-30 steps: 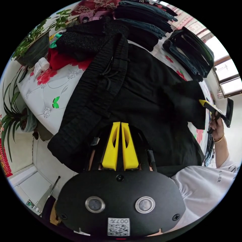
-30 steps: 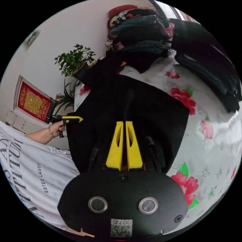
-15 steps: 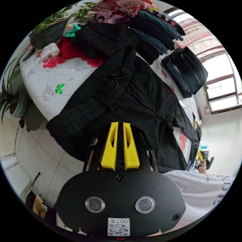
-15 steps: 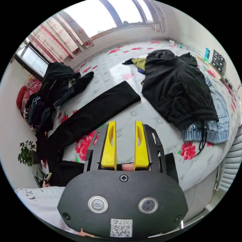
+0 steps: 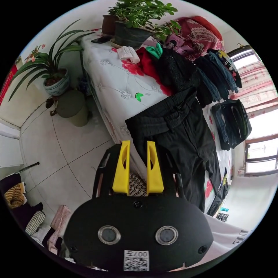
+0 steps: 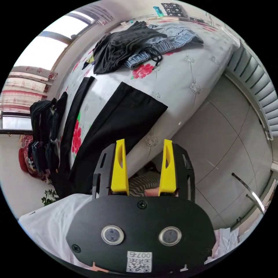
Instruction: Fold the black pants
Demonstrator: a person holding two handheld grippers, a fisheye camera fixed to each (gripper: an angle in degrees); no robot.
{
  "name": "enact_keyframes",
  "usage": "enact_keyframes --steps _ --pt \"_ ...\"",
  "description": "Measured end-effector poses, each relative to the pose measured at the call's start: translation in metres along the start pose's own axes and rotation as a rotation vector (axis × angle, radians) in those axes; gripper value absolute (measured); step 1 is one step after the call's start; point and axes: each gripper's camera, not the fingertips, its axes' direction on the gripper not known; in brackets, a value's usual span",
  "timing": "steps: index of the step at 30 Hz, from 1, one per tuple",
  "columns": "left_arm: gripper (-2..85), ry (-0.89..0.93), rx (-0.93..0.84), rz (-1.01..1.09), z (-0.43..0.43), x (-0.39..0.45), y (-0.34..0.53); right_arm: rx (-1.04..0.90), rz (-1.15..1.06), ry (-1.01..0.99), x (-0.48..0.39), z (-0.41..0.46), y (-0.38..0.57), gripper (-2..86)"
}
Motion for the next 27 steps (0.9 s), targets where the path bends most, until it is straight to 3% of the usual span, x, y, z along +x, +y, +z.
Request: enact_keyframes --steps 5,8,11,18,24,27 --pt "11.7 0.037 -0.089 -0.027 0.022 -0.007 -0.011 -0.119 -0.098 -0.17 -0.015 0.018 -0.021 10.7" --pt "8.1 0.046 -0.168 -0.04 0.051 -0.008 -0.017 -0.135 -0.148 0.101 -0.035 0.014 -0.029 5.9" --pt "1.8 0.104 -0.163 -0.085 0.05 -0.014 -0.022 -0.133 -0.258 0.14 -0.045 -0.003 -0.036 1.9" --pt "-0.8 0.517 -0.04 0.031 0.008 -0.004 -0.037 0.07 -0.162 -0.511 -0.033 -0.094 -0.088 0.0" --pt "-0.9 0.747 0.064 0.108 -0.025 0.036 -0.059 0.219 -0.137 -0.795 -0.052 -0.145 -0.118 -0.1" --pt "-0.9 0.746 0.104 0.126 -0.037 0.047 -0.065 0.259 -0.123 -0.827 -0.05 -0.157 -0.115 -0.1"
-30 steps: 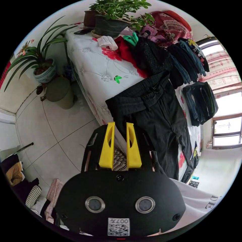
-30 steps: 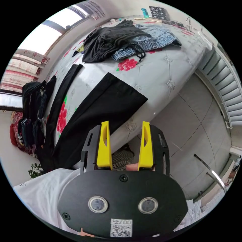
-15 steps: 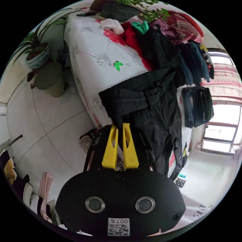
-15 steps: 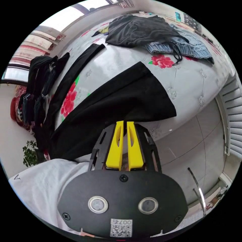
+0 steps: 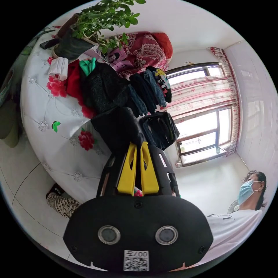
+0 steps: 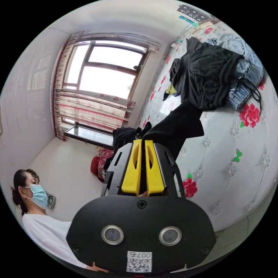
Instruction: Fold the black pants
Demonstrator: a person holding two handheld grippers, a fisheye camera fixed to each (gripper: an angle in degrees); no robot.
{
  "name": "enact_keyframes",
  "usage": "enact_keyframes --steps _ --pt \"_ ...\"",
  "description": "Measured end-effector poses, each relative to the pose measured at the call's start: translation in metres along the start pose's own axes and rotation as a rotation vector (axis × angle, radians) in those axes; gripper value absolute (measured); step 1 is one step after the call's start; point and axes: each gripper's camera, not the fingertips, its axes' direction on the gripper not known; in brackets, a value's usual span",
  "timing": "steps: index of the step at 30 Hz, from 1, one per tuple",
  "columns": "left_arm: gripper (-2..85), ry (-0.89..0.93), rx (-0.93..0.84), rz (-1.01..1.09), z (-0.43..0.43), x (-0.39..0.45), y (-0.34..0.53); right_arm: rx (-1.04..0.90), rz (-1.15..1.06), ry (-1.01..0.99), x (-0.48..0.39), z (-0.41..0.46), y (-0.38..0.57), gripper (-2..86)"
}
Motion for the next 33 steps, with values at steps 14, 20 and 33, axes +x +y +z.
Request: enact_keyframes --steps 14,20,33 --pt "3.6 -0.14 -0.027 0.003 0.228 0.049 -0.135 -0.135 -0.244 0.262 -0.054 0.236 -0.127 6.0" --pt "5.5 -0.228 -0.083 0.084 0.324 0.065 -0.14 -0.279 -0.135 0.464 0.022 0.316 -0.121 9.5" --pt "7.4 -0.335 -0.542 0.694 0.399 0.126 0.022 -0.28 -0.074 0.53 0.14 0.323 -0.127 8.8"
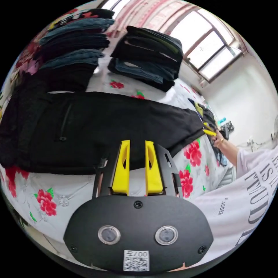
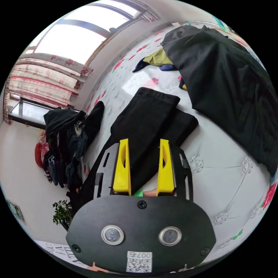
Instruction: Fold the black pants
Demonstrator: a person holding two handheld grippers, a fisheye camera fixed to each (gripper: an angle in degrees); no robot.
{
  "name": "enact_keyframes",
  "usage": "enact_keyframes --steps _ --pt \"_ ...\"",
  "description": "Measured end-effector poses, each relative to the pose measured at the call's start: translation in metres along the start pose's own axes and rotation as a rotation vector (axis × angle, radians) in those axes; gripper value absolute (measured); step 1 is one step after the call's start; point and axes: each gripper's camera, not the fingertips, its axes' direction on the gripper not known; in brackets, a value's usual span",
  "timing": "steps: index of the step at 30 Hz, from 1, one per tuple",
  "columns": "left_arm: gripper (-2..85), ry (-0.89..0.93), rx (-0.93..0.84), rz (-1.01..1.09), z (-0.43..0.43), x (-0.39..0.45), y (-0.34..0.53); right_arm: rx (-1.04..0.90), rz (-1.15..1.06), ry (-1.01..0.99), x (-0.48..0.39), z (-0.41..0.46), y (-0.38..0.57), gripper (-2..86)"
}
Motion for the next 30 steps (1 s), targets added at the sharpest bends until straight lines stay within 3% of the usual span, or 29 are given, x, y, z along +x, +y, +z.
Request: enact_keyframes --steps 3,5,7,11,15,18,20,24,30 --pt "5.5 -0.042 -0.161 0.127 0.05 0.028 -0.011 -0.011 0.048 0.045 0.014 0.021 -0.012 5.9" --pt "3.9 -0.073 -0.242 0.104 0.076 0.027 -0.016 -0.031 0.071 0.069 0.023 0.027 -0.016 3.5" --pt "0.5 0.0 -0.26 0.022 0.08 0.013 -0.03 -0.076 0.062 0.018 0.034 0.027 -0.018 1.5" --pt "-0.7 0.107 -0.203 0.053 0.056 0.006 -0.044 0.08 -0.02 -0.244 0.047 -0.03 0.006 0.5" --pt "-0.8 0.109 -0.196 0.129 0.034 0.012 -0.043 0.114 -0.037 -0.151 0.073 -0.05 0.052 1.6" --pt "-0.2 0.111 -0.25 0.059 0.054 0.002 -0.039 0.024 0.097 -0.077 0.112 -0.023 0.064 5.3" --pt "1.5 0.122 -0.279 -0.013 0.065 -0.006 -0.04 0.068 0.158 -0.137 0.129 -0.02 0.074 6.7" --pt "7.1 0.159 -0.182 -0.12 0.049 -0.022 -0.04 0.186 0.233 -0.202 0.135 -0.006 0.099 6.7" --pt "10.7 0.008 -0.004 -0.383 -0.002 -0.077 -0.008 0.199 0.46 -0.438 0.125 0.048 0.113 1.2"
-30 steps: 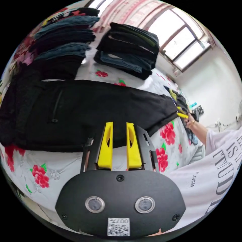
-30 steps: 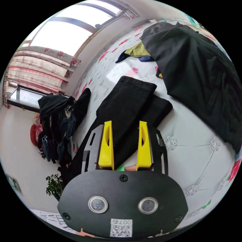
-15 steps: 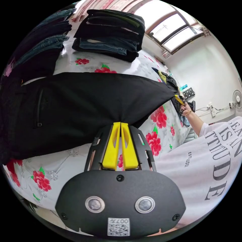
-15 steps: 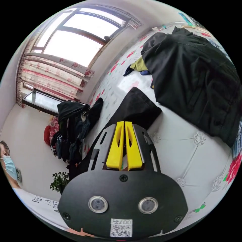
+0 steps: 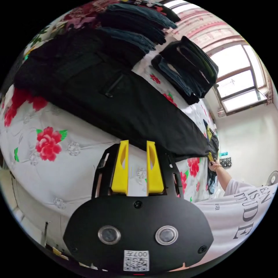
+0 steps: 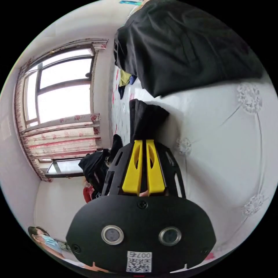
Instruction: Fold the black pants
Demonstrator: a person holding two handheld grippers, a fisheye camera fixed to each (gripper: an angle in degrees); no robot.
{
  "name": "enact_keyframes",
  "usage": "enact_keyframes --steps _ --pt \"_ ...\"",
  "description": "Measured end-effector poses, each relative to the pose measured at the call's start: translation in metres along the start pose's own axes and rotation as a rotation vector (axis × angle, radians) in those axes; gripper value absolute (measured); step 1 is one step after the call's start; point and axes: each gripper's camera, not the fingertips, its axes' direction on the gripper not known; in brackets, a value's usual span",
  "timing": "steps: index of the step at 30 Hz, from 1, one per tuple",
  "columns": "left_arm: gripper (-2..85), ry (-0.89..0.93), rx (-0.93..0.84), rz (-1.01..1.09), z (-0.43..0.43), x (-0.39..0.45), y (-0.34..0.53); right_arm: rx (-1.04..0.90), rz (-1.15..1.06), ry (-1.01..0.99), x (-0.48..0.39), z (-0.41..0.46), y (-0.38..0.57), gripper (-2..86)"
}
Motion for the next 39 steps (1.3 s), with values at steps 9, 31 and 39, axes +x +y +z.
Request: enact_keyframes --steps 9,31,39 --pt "18.3 0.064 0.254 -0.409 -0.039 -0.099 -0.028 -0.591 -1.108 0.042 -0.211 0.154 0.276 0.0" --pt "4.8 0.123 0.4 0.208 -0.055 0.073 -0.092 -0.935 -1.102 0.447 -0.036 0.217 0.491 -0.2" --pt "7.6 0.209 0.035 0.967 0.049 0.29 -0.058 -0.606 -0.789 0.27 -0.006 0.168 0.347 2.7"
